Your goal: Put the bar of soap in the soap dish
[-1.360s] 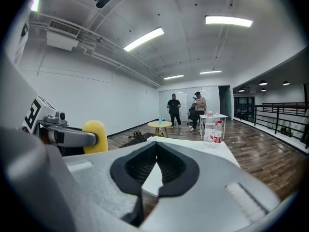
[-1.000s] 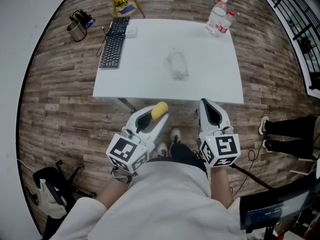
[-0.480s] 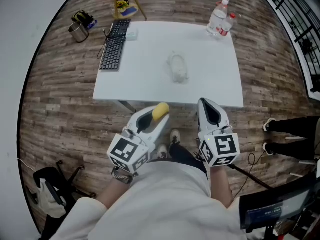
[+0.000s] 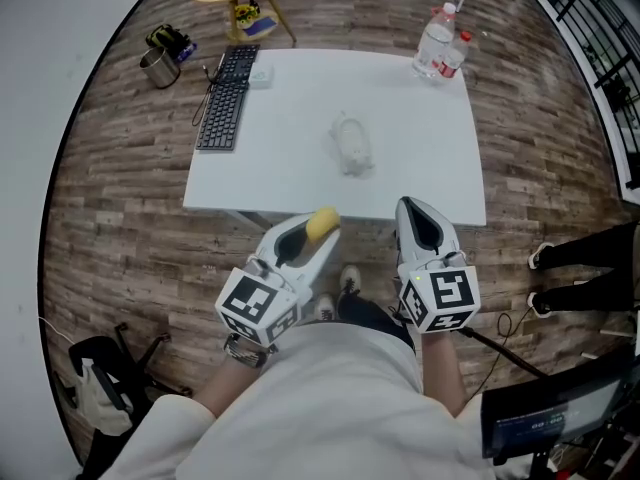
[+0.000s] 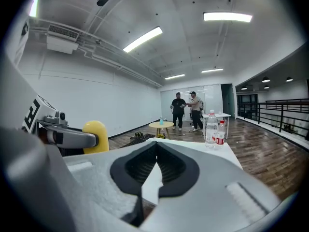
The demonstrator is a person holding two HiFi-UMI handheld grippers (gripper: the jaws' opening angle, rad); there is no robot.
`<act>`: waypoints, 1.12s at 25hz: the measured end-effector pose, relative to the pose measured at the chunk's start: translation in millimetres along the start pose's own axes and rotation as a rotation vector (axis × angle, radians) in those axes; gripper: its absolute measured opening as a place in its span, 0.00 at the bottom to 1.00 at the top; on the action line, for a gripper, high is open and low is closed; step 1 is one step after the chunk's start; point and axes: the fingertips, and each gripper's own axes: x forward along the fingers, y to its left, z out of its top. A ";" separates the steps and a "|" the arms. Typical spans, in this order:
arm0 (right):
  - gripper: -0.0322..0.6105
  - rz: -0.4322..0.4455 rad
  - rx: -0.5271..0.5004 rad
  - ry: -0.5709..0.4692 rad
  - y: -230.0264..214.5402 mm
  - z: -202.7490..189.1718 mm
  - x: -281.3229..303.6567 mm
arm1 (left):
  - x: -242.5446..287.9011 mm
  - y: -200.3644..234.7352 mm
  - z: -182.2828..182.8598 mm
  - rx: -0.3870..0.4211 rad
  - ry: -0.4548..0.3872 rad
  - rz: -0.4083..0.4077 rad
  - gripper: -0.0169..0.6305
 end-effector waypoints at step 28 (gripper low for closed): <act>0.05 0.033 0.038 -0.021 -55.9 10.1 44.0 | 63.9 14.9 19.4 0.010 -0.003 0.028 0.23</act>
